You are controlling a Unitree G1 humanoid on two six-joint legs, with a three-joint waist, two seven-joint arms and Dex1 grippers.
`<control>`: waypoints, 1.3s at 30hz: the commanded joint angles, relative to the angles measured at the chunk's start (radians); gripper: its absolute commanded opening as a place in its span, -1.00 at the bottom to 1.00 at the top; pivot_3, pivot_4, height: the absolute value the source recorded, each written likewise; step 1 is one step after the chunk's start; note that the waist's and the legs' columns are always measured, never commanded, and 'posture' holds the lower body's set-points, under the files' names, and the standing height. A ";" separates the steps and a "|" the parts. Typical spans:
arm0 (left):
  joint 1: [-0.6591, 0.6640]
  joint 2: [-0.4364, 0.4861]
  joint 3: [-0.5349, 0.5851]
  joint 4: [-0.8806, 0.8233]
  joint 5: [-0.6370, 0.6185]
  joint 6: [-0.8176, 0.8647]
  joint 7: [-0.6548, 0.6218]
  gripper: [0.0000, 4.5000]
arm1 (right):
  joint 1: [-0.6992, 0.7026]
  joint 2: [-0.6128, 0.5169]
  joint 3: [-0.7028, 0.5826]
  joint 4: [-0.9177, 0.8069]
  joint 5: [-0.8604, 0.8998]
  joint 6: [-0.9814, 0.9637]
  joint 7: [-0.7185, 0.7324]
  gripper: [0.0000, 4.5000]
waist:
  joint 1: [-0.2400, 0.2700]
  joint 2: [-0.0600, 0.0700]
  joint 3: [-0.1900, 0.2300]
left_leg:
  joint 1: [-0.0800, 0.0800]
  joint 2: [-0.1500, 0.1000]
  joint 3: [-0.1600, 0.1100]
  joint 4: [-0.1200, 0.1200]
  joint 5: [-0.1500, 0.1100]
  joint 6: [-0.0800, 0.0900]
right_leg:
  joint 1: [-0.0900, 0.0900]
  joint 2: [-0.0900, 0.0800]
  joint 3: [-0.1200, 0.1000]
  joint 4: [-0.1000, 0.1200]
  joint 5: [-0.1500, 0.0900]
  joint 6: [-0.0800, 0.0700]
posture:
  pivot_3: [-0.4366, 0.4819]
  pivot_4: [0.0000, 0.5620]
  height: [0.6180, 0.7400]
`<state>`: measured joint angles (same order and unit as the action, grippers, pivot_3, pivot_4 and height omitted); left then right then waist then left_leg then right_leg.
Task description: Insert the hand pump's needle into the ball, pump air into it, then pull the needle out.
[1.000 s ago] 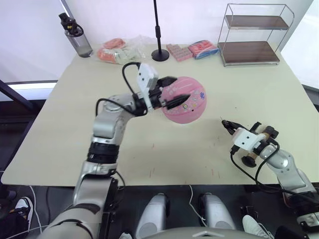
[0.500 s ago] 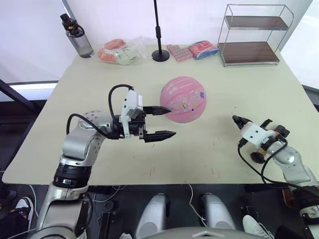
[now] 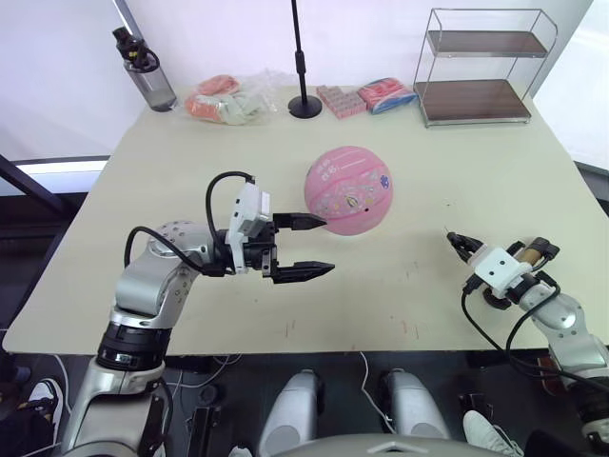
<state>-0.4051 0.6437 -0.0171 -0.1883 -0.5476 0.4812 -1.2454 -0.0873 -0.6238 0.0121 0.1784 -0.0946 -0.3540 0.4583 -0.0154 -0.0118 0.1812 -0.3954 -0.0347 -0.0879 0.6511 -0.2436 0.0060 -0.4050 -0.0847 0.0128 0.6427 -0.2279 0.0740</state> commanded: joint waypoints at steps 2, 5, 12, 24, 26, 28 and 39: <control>0.007 0.011 0.015 -0.044 -0.031 -0.019 -0.013 1.00 | 0.050 -0.051 -0.058 -0.095 0.065 0.039 0.064 -0.33 | 0.002 0.000 0.000 | 0.000 0.002 0.000 0.000 0.000 0.000 | 0.000 0.001 0.000 0.000 0.000 0.000 | -0.05 -0.47 0.86; 0.011 0.013 0.015 -0.043 -0.032 -0.023 -0.018 1.00 | 0.082 -0.068 -0.072 -0.126 0.089 0.053 0.098 0.03 | 0.001 0.000 0.000 | 0.000 0.002 0.000 0.000 0.000 0.000 | 0.000 0.001 0.000 0.000 0.000 0.000 | -0.05 -0.47 0.86; 0.017 0.008 0.010 -0.040 -0.031 -0.027 -0.026 1.00 | 0.174 -0.126 -0.137 -0.200 0.136 0.072 0.154 0.98 | 0.002 0.000 0.000 | 0.000 0.003 0.001 0.001 0.000 0.000 | 0.000 0.003 0.001 0.000 0.001 -0.001 | -0.05 -0.47 0.86; 0.034 0.008 0.007 -0.034 -0.027 -0.044 -0.041 1.00 | 0.359 -0.200 -0.234 -0.357 0.236 0.187 0.291 0.98 | 0.002 0.000 0.000 | 0.001 0.005 0.003 0.002 0.000 0.000 | 0.000 0.005 0.002 0.000 0.002 -0.003 | -0.05 -0.47 0.86; 0.037 0.007 0.007 -0.034 -0.027 -0.045 -0.042 1.00 | 0.381 -0.211 -0.236 -0.351 0.226 0.196 0.303 0.98 | 0.003 0.000 0.000 | 0.001 0.005 0.003 0.002 0.000 0.000 | 0.000 0.005 0.001 0.000 0.002 -0.003 | -0.05 -0.47 0.86; 0.040 0.008 0.008 -0.035 -0.026 -0.047 -0.042 1.00 | 0.397 -0.218 -0.240 -0.337 0.209 0.186 0.307 0.98 | 0.004 0.000 0.000 | 0.001 0.005 0.002 0.002 0.000 0.000 | 0.000 0.005 0.001 0.000 0.002 -0.003 | -0.05 -0.47 0.86; 0.069 0.005 0.017 -0.027 -0.022 -0.076 -0.040 1.00 | 0.410 -0.128 -0.328 -0.330 0.334 0.192 0.304 0.98 | 0.004 0.000 0.000 | 0.001 0.006 0.003 0.002 0.000 0.000 | 0.000 0.006 0.002 0.000 0.002 -0.004 | -0.05 -0.47 0.86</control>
<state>-0.3423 0.6434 -0.0147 -0.1945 -0.5568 0.4269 -1.2830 0.3189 -0.7625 -0.2585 -0.1350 0.1931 -0.1601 0.7653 -0.0117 -0.0118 0.1808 -0.3939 -0.0292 -0.0849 0.6530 -0.2436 0.0060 -0.4048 -0.0791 0.0149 0.6432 -0.2254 0.0704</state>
